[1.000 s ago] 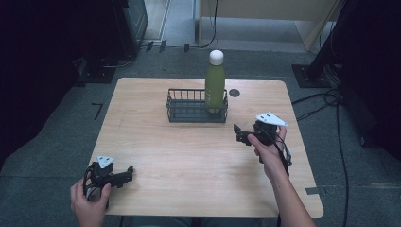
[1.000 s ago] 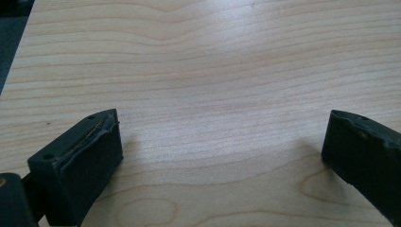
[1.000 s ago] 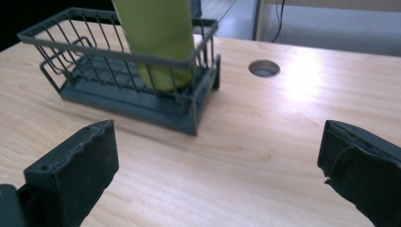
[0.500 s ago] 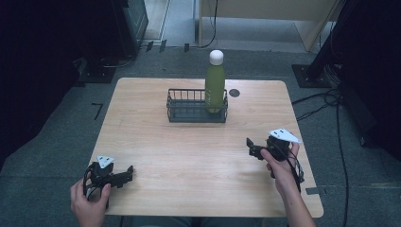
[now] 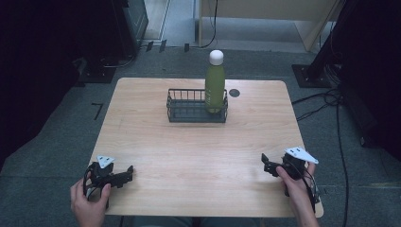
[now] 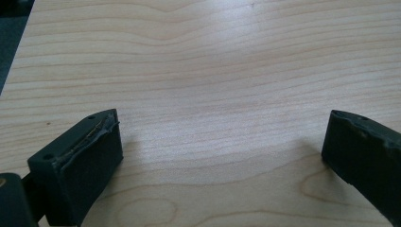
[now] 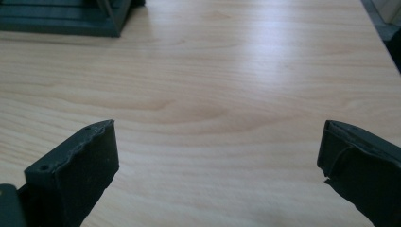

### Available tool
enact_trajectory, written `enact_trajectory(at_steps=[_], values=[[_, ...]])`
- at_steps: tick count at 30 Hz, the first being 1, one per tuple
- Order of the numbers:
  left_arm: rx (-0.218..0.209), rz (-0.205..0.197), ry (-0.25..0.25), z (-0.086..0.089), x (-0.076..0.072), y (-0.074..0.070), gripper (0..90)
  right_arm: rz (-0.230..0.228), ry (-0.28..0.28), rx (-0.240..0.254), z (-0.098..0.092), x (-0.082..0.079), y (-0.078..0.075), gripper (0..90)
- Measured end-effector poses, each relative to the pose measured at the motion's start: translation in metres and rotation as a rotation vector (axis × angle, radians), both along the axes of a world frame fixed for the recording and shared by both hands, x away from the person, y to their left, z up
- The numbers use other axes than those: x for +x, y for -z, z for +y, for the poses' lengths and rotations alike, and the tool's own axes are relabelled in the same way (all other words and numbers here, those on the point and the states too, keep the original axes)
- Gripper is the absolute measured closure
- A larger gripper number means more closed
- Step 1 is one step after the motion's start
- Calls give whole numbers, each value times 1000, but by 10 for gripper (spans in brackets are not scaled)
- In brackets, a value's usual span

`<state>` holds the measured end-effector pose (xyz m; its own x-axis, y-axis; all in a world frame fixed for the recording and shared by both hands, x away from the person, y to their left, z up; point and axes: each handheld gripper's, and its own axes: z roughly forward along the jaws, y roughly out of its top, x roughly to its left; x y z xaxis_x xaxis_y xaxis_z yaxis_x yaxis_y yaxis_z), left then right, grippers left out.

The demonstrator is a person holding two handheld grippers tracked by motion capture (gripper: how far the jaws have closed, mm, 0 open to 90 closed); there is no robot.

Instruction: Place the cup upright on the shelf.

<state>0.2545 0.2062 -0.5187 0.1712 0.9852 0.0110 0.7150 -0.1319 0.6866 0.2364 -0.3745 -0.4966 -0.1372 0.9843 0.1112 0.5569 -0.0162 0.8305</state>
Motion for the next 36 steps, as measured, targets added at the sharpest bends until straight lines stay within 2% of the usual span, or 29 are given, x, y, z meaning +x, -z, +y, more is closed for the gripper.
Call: enact_trajectory(at_steps=[5, 11, 20, 22, 25, 26, 28, 29, 31, 33, 36], values=[[0, 0, 0, 0, 0, 0, 0, 11, 22, -13, -13, -14, 6, 0], [0, 1, 0, 0, 0, 0, 0, 32, 75, -33, -37, -35, 13, 0], [0, 0, 0, 0, 0, 0, 0, 82, 116, -53, -56, -52, 26, 0], [1, 1, 0, 0, 0, 0, 0, 86, 127, -85, -61, -57, 26, 0], [1, 1, 0, 0, 0, 0, 0, 123, 125, -128, -63, -59, 28, 0], [1, 1, 0, 0, 0, 0, 0, 123, 125, -128, -63, -59, 28, 0], [0, 0, 0, 0, 0, 0, 0, 157, 117, -142, -62, -59, 31, 0], [0, 0, 0, 0, 0, 0, 0, 157, 117, -142, -62, -59, 31, 0], [0, 1, 0, 0, 0, 0, 0, 152, 111, -96, -63, -63, 34, 0], [1, 1, 0, 0, 0, 0, 0, 117, 124, -91, -62, -69, 37, 0], [1, 1, 0, 0, 0, 0, 0, 113, 118, -89, -61, -70, 37, 0]])
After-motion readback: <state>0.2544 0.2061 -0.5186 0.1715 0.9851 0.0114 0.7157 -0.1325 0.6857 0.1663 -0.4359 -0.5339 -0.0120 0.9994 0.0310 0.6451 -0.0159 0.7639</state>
